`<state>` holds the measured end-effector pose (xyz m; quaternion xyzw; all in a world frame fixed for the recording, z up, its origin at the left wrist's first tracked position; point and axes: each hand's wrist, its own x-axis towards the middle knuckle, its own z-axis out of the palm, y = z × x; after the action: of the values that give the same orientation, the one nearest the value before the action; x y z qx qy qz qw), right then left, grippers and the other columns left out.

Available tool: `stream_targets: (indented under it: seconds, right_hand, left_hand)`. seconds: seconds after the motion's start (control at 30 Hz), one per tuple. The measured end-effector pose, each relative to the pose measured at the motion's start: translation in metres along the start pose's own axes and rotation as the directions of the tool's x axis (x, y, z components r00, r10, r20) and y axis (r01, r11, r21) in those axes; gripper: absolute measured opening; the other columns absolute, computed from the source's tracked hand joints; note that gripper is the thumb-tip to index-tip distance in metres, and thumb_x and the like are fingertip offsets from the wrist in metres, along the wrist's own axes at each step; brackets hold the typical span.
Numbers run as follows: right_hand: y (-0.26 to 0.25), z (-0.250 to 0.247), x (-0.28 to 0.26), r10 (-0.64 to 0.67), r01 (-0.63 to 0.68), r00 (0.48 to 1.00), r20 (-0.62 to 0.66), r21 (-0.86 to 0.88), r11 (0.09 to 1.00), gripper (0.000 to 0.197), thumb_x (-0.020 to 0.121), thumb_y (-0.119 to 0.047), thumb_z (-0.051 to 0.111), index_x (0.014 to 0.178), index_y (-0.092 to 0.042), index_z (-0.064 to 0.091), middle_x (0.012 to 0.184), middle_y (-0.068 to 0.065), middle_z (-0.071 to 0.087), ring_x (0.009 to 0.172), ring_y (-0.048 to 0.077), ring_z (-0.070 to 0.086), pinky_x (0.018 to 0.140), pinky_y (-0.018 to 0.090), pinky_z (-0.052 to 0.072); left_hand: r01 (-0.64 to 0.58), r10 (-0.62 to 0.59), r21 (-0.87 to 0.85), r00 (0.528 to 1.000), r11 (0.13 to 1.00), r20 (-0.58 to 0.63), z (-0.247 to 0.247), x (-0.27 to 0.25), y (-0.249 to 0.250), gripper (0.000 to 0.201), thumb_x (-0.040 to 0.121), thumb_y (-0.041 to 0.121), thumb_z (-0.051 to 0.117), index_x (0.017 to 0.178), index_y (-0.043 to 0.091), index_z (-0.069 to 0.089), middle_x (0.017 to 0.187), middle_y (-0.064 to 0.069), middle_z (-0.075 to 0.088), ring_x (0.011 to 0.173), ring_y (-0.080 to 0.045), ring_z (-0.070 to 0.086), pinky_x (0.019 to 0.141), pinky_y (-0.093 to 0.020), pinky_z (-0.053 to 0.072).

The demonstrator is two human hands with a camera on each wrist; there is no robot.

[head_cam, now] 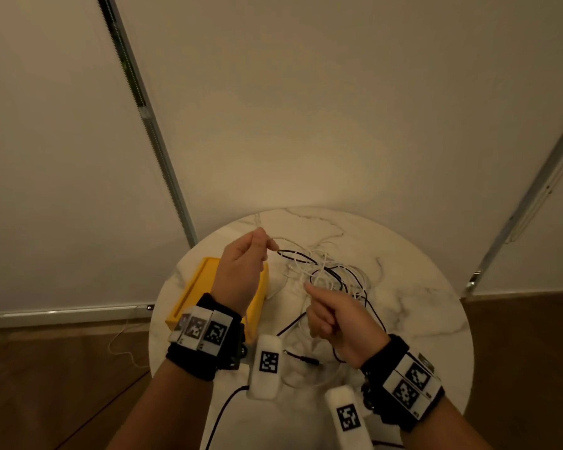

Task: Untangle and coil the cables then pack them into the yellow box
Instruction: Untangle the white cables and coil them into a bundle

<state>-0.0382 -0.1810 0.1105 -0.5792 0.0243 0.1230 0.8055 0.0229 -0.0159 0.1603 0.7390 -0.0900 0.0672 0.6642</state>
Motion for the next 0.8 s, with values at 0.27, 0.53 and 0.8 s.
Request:
stream_targets:
  seconds: [0.27,0.53,0.8]
  right_hand:
    - [-0.007,-0.015,-0.001,0.030,-0.031,1.000,0.005,0.092,0.995,0.044,0.095,-0.050,0.049,0.070,-0.014,0.050,0.054,0.000,0.021,0.044,0.012,0.013,0.052,0.030,0.010]
    - [-0.007,-0.027,-0.014,0.062,-0.059,0.993,0.101,-0.029,0.998,0.069,0.099,-0.067,0.027,0.065,-0.010,0.045,0.055,0.004,0.030,0.040,0.011,0.019,0.048,0.029,0.009]
    - [0.012,-0.027,-0.016,-0.028,0.095,0.970,0.243,-0.269,0.959,0.057,0.092,-0.059,0.056,0.068,-0.009,0.067,0.051,0.006,0.040,0.036,0.012,0.030,0.040,0.019,0.027]
  left_hand:
    - [-0.254,0.213,0.388,0.966,0.886,0.144,0.020,-0.034,-0.028,0.016,0.095,0.021,0.064,0.105,0.034,0.066,0.106,0.010,0.063,0.094,-0.001,0.056,0.078,-0.018,0.045]
    - [-0.372,0.234,0.260,0.868,0.891,0.438,0.032,-0.049,-0.051,0.054,0.101,0.015,0.053,0.138,0.053,0.045,0.155,0.021,0.023,0.133,-0.005,0.042,0.094,-0.024,0.051]
    - [-0.481,0.325,0.265,0.822,0.836,0.468,0.032,-0.039,-0.038,0.032,0.088,0.001,0.058,0.092,0.032,0.066,0.092,0.015,0.061,0.091,-0.009,0.060,0.078,-0.014,0.044]
